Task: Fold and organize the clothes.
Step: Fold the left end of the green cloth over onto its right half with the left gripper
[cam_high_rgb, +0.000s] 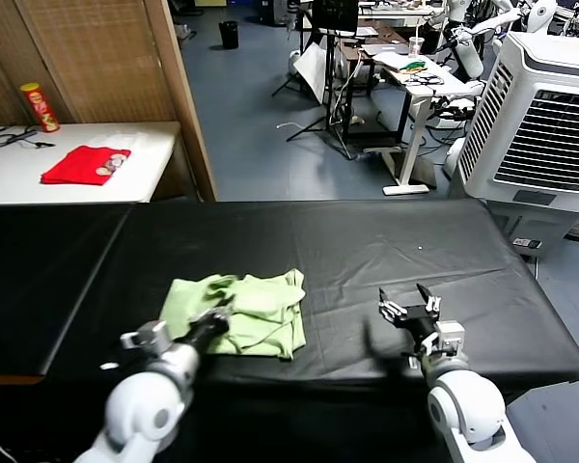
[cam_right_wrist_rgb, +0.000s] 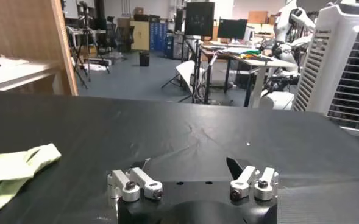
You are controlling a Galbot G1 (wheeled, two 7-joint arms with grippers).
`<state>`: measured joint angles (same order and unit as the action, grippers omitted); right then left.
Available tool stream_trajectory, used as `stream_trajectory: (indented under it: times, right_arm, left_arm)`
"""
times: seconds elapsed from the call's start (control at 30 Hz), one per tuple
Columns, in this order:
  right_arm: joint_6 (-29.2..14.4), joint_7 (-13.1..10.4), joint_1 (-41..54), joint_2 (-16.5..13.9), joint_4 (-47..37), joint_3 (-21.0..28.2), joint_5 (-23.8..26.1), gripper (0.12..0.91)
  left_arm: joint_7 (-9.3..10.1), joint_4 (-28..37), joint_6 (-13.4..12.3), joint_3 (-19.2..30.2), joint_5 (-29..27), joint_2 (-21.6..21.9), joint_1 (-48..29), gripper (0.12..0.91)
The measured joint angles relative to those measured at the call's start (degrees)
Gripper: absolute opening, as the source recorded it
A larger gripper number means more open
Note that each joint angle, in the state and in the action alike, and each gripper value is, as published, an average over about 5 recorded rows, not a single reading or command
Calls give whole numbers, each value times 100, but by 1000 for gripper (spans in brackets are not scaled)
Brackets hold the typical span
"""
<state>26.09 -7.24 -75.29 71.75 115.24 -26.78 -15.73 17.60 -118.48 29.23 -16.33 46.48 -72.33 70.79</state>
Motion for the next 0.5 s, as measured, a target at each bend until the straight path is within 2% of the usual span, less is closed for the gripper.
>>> stream_trajectory:
  times: [0.33, 0.4, 0.5]
  right_arm:
    - [-1, 19, 51, 65, -44, 134, 83, 798]
    - [-17, 62, 63, 58, -45, 169, 82, 798]
    - [-108, 205, 88, 34, -48, 233, 66, 798]
  left_arm:
    - [-160, 294, -125, 384, -292, -410, -175, 161]
    - [-221, 317, -164, 438, -368, -452, -157, 207]
    - [-320, 361, -205, 531, -410, -538, -136, 353]
